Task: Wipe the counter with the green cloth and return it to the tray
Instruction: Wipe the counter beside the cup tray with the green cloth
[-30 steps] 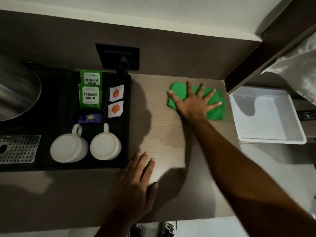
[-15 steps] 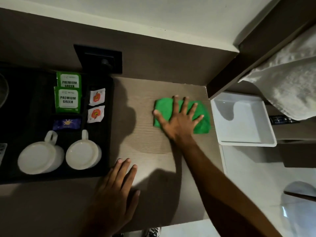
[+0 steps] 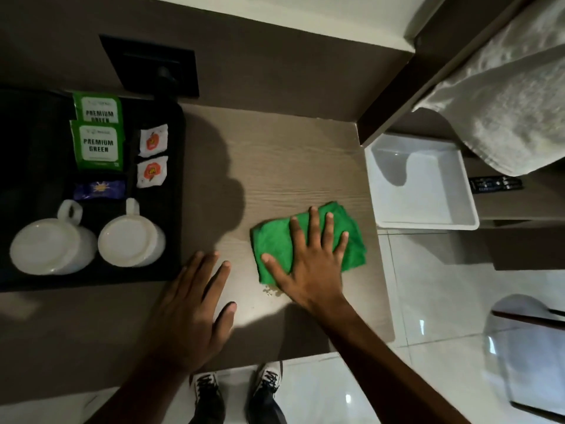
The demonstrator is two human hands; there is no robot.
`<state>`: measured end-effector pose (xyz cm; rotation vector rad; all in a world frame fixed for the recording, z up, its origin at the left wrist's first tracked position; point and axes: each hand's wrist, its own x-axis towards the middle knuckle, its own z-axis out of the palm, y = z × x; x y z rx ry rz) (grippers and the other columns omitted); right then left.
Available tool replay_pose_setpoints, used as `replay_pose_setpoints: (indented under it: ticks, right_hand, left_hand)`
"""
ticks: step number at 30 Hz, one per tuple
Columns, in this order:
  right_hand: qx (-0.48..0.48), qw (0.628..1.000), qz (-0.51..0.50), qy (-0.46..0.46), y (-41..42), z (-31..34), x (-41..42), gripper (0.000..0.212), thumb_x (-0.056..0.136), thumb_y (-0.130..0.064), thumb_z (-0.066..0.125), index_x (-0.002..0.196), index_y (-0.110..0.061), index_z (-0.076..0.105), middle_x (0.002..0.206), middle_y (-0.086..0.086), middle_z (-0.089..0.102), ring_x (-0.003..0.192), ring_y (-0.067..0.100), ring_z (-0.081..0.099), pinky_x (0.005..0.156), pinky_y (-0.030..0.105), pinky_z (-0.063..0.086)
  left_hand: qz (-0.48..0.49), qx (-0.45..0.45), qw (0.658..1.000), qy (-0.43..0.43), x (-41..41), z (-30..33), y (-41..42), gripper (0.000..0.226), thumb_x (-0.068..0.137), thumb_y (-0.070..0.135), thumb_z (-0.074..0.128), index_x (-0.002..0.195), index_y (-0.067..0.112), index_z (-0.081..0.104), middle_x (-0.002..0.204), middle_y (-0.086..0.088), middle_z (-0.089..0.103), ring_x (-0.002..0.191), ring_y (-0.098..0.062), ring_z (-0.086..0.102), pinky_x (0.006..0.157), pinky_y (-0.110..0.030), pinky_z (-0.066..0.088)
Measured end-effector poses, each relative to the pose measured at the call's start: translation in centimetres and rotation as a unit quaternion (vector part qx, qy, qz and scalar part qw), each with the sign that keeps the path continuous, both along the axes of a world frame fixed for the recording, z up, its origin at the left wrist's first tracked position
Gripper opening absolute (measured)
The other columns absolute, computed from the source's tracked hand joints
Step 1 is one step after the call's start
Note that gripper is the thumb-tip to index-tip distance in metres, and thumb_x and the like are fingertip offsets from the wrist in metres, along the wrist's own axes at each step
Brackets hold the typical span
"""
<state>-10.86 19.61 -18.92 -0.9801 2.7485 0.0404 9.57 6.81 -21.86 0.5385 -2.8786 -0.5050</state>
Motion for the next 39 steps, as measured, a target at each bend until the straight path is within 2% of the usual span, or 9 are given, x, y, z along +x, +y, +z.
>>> replay_pose_setpoints:
  ticks: [3, 7, 13, 18, 21, 24, 29, 34, 39]
  right_hand:
    - [0.036, 0.999, 0.011, 0.001, 4.2, 0.1, -1.2, 0.093, 0.081, -0.088, 0.017, 0.154, -0.030, 0.032, 0.169, 0.006, 0.004, 0.154, 0.037, -0.003, 0.117, 0.072, 0.003]
    - [0.012, 0.992, -0.119, -0.026, 1.7, 0.1, -2.6, 0.094, 0.079, -0.090, 0.018, 0.157, -0.037, 0.016, 0.169, 0.008, -0.002, 0.153, 0.040, -0.010, 0.115, 0.074, -0.001]
    - [0.042, 0.999, 0.029, -0.019, 4.9, 0.7, 3.1, 0.088, 0.079, -0.090, 0.018, 0.154, -0.045, 0.017, 0.170, 0.004, -0.002, 0.153, 0.040, -0.007, 0.114, 0.076, 0.004]
    - [-0.004, 0.983, -0.179, -0.042, 3.1, 0.4, -0.6, 0.090, 0.077, -0.093, 0.020, 0.154, -0.049, 0.006, 0.169, 0.004, -0.006, 0.152, 0.042, -0.012, 0.110, 0.079, -0.002]
    - [-0.011, 0.997, -0.065, -0.041, 0.9, 0.4, 4.3, 0.086, 0.080, -0.090, 0.021, 0.155, -0.050, 0.006, 0.169, 0.003, -0.006, 0.152, 0.043, -0.012, 0.110, 0.079, -0.005]
    - [0.037, 0.999, 0.019, -0.029, 6.7, 1.0, 6.1, 0.085, 0.078, -0.091, 0.020, 0.153, -0.054, 0.006, 0.169, -0.003, -0.006, 0.153, 0.039, -0.011, 0.112, 0.078, 0.002]
    - [0.005, 0.980, -0.192, -0.048, 5.0, 0.6, 2.3, 0.088, 0.075, -0.094, 0.019, 0.152, -0.056, 0.001, 0.169, 0.001, -0.007, 0.152, 0.040, -0.014, 0.110, 0.079, -0.001]
    - [0.040, 0.998, 0.008, -0.051, 6.3, 1.0, 10.1, 0.090, 0.074, -0.096, 0.017, 0.153, -0.054, 0.003, 0.169, 0.000, -0.008, 0.152, 0.042, -0.013, 0.110, 0.080, 0.000]
    - [0.012, 0.979, -0.198, -0.045, 4.7, 0.7, 5.2, 0.094, 0.071, -0.098, 0.021, 0.152, -0.055, 0.002, 0.169, 0.002, -0.005, 0.152, 0.041, -0.013, 0.109, 0.080, 0.000]
  left_hand:
    - [0.004, -0.007, 1.000, 0.014, 0.1, -0.1, 0.2, 0.063, 0.096, 0.041, 0.049, 0.148, 0.005, 0.053, 0.157, -0.022, 0.048, 0.149, -0.039, 0.040, 0.119, -0.051, 0.034]
    - [0.004, 0.006, 1.000, -0.009, 0.2, -0.1, 0.1, 0.068, 0.094, 0.045, 0.049, 0.151, 0.008, 0.049, 0.160, -0.020, 0.045, 0.151, -0.037, 0.035, 0.120, -0.045, 0.026]
    - [-0.004, -0.003, 1.000, 0.017, 0.2, 0.0, -0.1, 0.058, 0.099, 0.033, 0.045, 0.151, 0.006, 0.049, 0.160, -0.019, 0.045, 0.150, -0.039, 0.037, 0.120, -0.048, 0.030]
    - [0.003, 0.013, 1.000, 0.006, 0.6, -0.5, 0.0, 0.056, 0.100, 0.026, 0.040, 0.153, 0.008, 0.047, 0.162, -0.016, 0.043, 0.152, -0.037, 0.035, 0.122, -0.049, 0.030]
    - [0.003, 0.008, 1.000, 0.001, 0.4, -0.4, -0.1, 0.058, 0.097, 0.022, 0.040, 0.152, 0.007, 0.047, 0.161, -0.017, 0.044, 0.151, -0.038, 0.038, 0.121, -0.050, 0.032]
    - [0.003, 0.002, 1.000, -0.008, 0.4, -0.3, -0.1, 0.059, 0.096, 0.022, 0.040, 0.152, 0.007, 0.047, 0.162, -0.017, 0.044, 0.151, -0.037, 0.037, 0.122, -0.049, 0.031]
    - [0.007, 0.000, 1.000, -0.017, 0.4, -0.3, -0.1, 0.059, 0.096, 0.023, 0.043, 0.153, 0.008, 0.046, 0.164, -0.015, 0.040, 0.153, -0.036, 0.035, 0.122, -0.050, 0.032]
    - [0.007, -0.001, 1.000, -0.010, 0.3, -0.2, -0.1, 0.056, 0.098, 0.023, 0.042, 0.152, 0.007, 0.048, 0.161, -0.018, 0.044, 0.151, -0.038, 0.038, 0.121, -0.051, 0.034]
    - [0.008, -0.005, 1.000, -0.007, 0.2, -0.4, -0.1, 0.056, 0.097, 0.022, 0.043, 0.151, 0.007, 0.049, 0.161, -0.018, 0.044, 0.151, -0.038, 0.037, 0.121, -0.051, 0.034]
